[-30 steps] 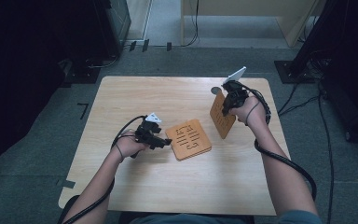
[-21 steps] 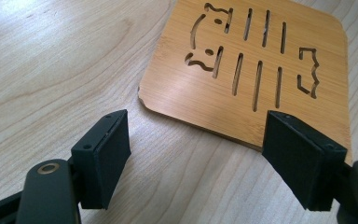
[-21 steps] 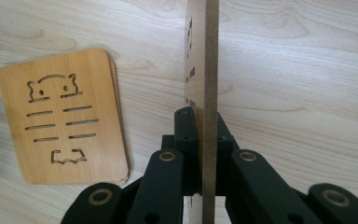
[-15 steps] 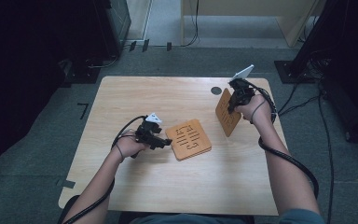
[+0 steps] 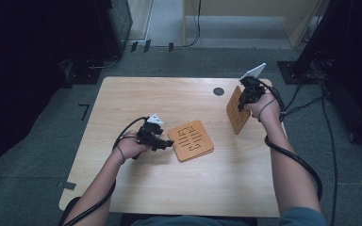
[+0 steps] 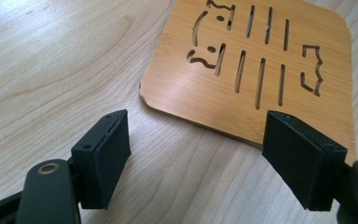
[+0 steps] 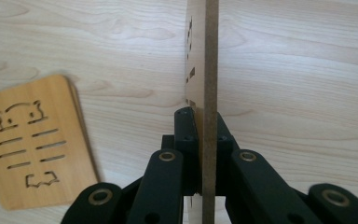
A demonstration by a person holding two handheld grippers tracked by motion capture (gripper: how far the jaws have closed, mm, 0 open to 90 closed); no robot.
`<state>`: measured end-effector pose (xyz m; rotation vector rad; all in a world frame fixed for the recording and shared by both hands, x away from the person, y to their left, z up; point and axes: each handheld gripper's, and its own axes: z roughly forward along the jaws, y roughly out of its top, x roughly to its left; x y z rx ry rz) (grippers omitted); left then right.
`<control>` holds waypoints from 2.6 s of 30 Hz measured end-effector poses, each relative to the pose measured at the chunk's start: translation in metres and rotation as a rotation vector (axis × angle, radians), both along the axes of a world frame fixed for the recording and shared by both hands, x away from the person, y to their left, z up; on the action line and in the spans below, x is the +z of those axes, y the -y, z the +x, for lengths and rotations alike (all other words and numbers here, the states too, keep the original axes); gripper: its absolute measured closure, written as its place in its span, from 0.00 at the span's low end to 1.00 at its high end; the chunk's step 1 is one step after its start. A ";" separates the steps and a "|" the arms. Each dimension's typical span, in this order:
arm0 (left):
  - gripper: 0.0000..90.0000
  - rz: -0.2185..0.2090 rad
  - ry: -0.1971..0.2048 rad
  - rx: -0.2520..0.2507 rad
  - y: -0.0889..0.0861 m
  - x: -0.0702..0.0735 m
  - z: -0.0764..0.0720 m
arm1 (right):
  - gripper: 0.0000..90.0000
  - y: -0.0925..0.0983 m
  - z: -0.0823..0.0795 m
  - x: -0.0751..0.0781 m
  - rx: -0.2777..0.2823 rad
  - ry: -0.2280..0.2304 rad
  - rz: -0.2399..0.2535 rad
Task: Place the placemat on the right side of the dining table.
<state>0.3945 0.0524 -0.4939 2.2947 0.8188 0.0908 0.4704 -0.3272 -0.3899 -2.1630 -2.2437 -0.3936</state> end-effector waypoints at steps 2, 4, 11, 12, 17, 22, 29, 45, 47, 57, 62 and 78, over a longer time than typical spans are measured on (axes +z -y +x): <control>0.25 -0.003 0.001 0.001 0.000 0.000 0.000 | 0.97 0.006 0.001 -0.001 -0.017 -0.005 0.002; 0.25 -0.008 0.004 0.003 0.000 0.001 0.000 | 0.97 0.011 0.000 -0.002 -0.029 -0.008 0.002; 0.25 -0.005 0.005 -0.005 0.001 0.001 0.000 | 0.97 0.027 0.001 -0.003 -0.070 -0.006 -0.020; 0.25 -0.008 0.005 0.002 0.000 0.001 0.000 | 0.97 0.031 0.001 -0.003 -0.075 -0.004 -0.023; 0.25 -0.004 0.002 -0.005 0.001 0.000 0.000 | 0.97 0.037 0.002 -0.002 -0.101 0.002 -0.016; 0.25 -0.003 0.004 -0.012 0.002 0.000 -0.001 | 0.97 0.043 0.004 0.000 -0.119 0.007 -0.009; 0.25 -0.003 0.003 -0.008 0.001 0.000 0.000 | 0.97 0.049 0.009 -0.003 -0.134 -0.002 -0.008; 0.25 0.004 0.001 -0.015 0.003 -0.001 -0.001 | 0.94 0.057 0.006 0.008 -0.137 0.003 -0.015; 0.25 0.004 0.002 -0.015 0.003 -0.001 -0.001 | 0.94 0.058 0.006 0.009 -0.136 0.003 -0.017; 0.25 -0.003 0.001 -0.012 0.003 -0.001 -0.001 | 0.89 0.064 0.002 0.011 -0.147 0.004 -0.069; 0.25 0.000 0.002 -0.016 0.003 -0.002 -0.001 | 0.88 0.073 0.000 0.008 -0.167 0.007 -0.042; 0.25 -0.011 0.013 -0.022 0.002 0.000 0.000 | 0.80 0.095 -0.009 -0.011 -0.226 -0.003 0.024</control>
